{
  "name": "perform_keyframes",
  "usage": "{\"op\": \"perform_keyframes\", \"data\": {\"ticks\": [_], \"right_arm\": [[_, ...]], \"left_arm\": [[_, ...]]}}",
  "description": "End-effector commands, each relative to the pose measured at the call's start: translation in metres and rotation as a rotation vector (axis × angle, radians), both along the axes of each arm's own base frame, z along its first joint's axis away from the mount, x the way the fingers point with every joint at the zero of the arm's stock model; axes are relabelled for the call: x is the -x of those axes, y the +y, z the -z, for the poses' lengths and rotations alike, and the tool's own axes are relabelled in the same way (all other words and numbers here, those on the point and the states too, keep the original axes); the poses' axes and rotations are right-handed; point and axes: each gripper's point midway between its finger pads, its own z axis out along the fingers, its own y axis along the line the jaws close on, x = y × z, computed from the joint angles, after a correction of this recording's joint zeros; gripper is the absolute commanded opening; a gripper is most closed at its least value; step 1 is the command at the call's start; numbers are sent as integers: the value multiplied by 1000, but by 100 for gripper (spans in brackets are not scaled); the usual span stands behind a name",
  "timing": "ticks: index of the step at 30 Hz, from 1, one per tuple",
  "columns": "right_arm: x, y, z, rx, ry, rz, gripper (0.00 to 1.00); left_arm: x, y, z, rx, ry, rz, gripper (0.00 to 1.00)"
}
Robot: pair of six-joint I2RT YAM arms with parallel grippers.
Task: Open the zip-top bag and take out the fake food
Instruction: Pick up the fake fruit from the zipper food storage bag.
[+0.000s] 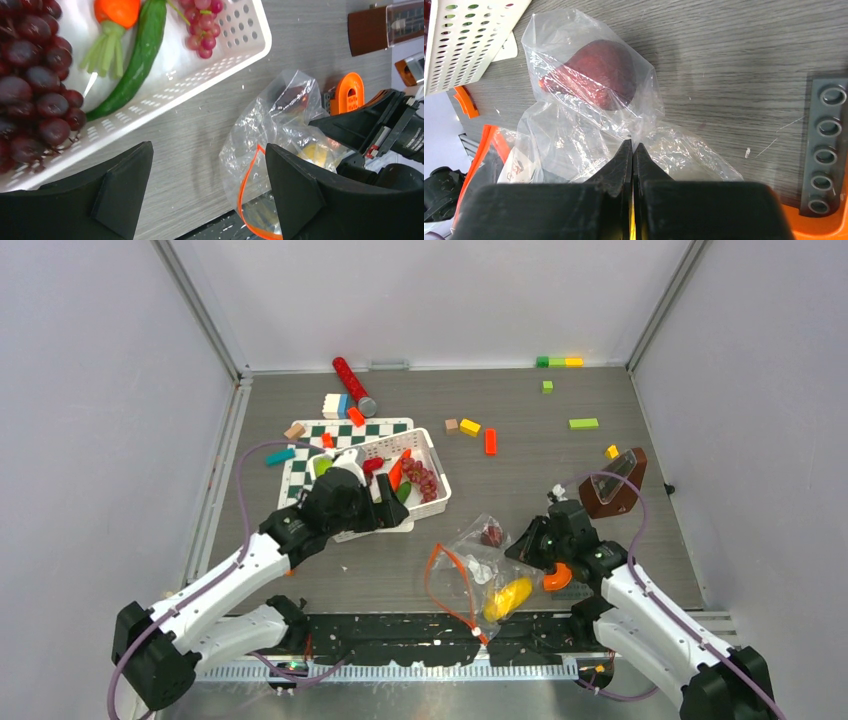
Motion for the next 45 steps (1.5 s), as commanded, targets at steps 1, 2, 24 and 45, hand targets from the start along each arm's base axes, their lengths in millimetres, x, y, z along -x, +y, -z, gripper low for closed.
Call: {"op": "perform_keyframes", "data": {"ticks": [1, 2, 24, 45], "right_arm": [[-7, -1, -13, -8, -38, 25, 0], [-8, -1, -15, -8, -44, 28, 0], [-16, 2, -30, -65, -121, 52, 0], [-17, -34, -13, -75, -50, 414, 0]], "left_arm": [[7, -17, -5, 65, -16, -9, 85], [10, -22, -1, 65, -8, 2, 85], [43, -103, 25, 142, 40, 151, 65], [88, -105, 29, 119, -20, 96, 37]]}}
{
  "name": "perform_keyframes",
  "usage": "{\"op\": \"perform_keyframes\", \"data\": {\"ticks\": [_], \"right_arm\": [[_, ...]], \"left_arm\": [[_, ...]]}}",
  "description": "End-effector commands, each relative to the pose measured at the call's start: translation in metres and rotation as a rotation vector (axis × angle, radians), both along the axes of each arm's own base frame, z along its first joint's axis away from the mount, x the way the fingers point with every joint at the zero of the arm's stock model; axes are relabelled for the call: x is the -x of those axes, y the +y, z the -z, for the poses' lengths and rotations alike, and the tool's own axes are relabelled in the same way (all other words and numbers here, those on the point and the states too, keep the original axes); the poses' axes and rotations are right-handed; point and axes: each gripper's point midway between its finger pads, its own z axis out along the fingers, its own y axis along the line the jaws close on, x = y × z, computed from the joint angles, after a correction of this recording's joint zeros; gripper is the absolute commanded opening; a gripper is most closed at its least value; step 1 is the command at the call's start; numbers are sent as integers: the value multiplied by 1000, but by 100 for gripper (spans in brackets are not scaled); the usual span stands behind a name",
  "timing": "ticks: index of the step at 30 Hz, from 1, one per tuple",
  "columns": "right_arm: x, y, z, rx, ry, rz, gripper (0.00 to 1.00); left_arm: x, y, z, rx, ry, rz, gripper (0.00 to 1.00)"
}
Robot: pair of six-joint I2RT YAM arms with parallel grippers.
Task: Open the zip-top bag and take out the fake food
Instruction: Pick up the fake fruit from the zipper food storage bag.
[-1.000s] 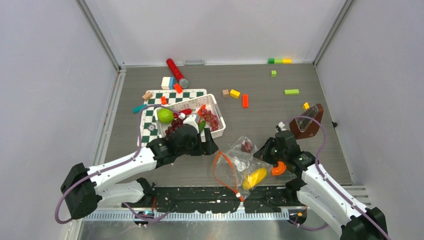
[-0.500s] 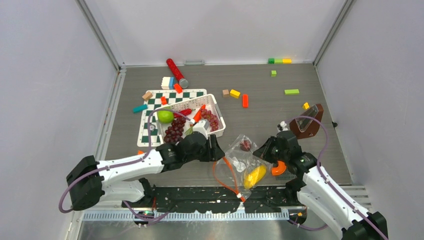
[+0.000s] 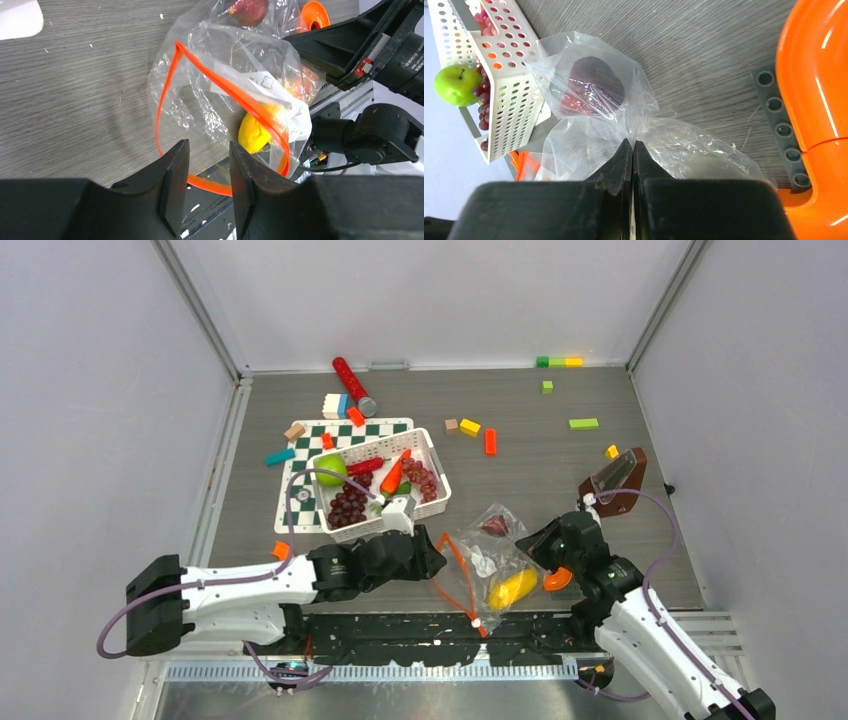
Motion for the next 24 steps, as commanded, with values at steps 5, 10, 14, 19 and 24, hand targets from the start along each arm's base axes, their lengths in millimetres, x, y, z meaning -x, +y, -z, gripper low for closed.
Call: {"op": "perform_keyframes", "data": {"ticks": [5, 10, 14, 19, 24], "right_arm": [[0, -10, 4, -2, 12, 82, 0], [1, -8, 4, -3, 10, 65, 0], [6, -5, 6, -1, 22, 28, 0], [8, -1, 4, -14, 23, 1, 0], [9, 1, 4, -22, 23, -12, 0]], "left_arm": [[9, -25, 5, -3, -21, 9, 30], [12, -50, 22, 14, -18, 62, 30], [16, -74, 29, 2, -17, 136, 32], [20, -93, 36, 11, -26, 204, 33], [23, -103, 41, 0, -41, 265, 33]]}}
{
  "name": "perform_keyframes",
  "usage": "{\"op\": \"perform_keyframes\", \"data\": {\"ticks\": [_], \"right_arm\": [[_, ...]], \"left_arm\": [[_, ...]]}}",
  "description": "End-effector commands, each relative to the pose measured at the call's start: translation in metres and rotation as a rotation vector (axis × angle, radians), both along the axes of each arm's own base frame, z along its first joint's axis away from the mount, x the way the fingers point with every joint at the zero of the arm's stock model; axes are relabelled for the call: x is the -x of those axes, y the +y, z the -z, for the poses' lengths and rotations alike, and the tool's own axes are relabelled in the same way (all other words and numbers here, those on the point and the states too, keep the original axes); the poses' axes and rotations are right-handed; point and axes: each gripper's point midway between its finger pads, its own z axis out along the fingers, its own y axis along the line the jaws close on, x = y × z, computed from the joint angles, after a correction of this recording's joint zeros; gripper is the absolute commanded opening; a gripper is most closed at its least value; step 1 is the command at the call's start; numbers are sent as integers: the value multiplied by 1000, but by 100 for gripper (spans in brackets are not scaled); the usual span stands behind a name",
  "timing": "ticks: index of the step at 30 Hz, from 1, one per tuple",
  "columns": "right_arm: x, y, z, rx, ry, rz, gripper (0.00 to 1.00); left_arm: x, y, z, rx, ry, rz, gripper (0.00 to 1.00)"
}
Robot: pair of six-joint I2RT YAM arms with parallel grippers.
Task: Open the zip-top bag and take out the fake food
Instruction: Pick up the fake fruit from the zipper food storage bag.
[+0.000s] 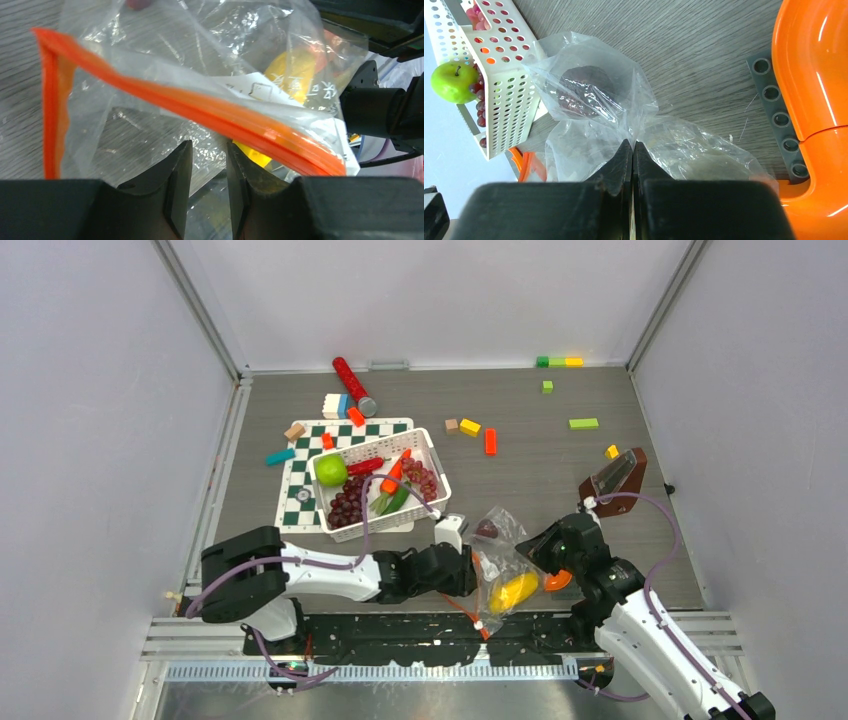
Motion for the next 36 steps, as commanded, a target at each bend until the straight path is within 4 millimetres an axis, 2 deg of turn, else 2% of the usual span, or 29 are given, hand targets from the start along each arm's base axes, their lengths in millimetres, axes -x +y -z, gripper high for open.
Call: {"op": "perform_keyframes", "data": {"ticks": [1, 12, 23, 36], "right_arm": [[1, 3, 0, -8, -10, -25, 0], [2, 3, 6, -10, 22, -9, 0], [5, -2, 18, -4, 61, 26, 0], [10, -7, 32, -2, 110, 72, 0]], "left_arm": [[2, -30, -25, 85, -53, 87, 33], [25, -48, -20, 96, -76, 222, 34], [36, -55, -11, 48, -83, 252, 45], [45, -64, -12, 26, -113, 302, 56]]}}
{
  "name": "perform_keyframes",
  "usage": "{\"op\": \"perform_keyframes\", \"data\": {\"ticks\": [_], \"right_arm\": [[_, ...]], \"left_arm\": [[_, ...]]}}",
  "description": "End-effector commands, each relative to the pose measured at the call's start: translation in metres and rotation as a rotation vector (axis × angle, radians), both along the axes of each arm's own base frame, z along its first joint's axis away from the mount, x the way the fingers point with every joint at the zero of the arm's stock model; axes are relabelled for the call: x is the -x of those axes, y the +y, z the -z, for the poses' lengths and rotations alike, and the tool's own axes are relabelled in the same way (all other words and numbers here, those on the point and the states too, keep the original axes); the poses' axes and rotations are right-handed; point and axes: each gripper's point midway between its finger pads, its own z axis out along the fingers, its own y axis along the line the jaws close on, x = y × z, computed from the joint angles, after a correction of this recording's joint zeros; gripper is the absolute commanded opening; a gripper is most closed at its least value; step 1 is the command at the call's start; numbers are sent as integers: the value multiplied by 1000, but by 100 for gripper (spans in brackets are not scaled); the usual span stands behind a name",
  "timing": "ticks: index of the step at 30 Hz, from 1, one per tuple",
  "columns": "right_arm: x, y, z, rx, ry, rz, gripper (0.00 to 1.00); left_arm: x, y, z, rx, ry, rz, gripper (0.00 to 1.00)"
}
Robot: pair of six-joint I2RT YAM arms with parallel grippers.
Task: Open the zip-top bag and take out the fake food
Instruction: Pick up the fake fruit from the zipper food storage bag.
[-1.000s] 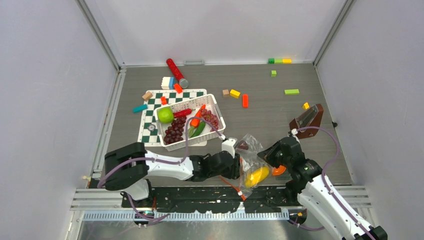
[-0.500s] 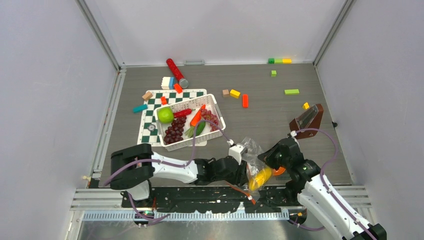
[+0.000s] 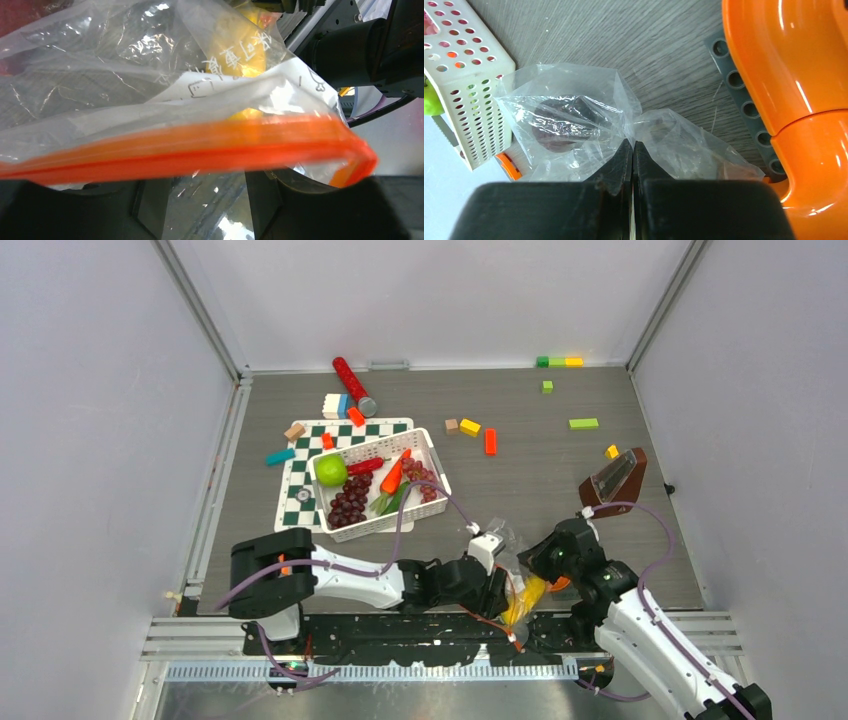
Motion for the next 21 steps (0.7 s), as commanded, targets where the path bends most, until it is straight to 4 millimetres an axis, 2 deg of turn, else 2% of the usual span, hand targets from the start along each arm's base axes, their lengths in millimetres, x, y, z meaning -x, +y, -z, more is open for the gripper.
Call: {"op": "perform_keyframes", "data": {"ticks": [1, 15, 21], "right_arm": [[-2, -4, 6, 4, 13, 45, 0], [0, -4, 12, -1, 28, 52, 0], [1, -3, 14, -4, 36, 47, 0]], "left_arm": [[2, -14, -13, 29, -37, 31, 56], [7, -20, 0, -4, -33, 60, 60], [8, -24, -9, 16, -43, 67, 62]]}}
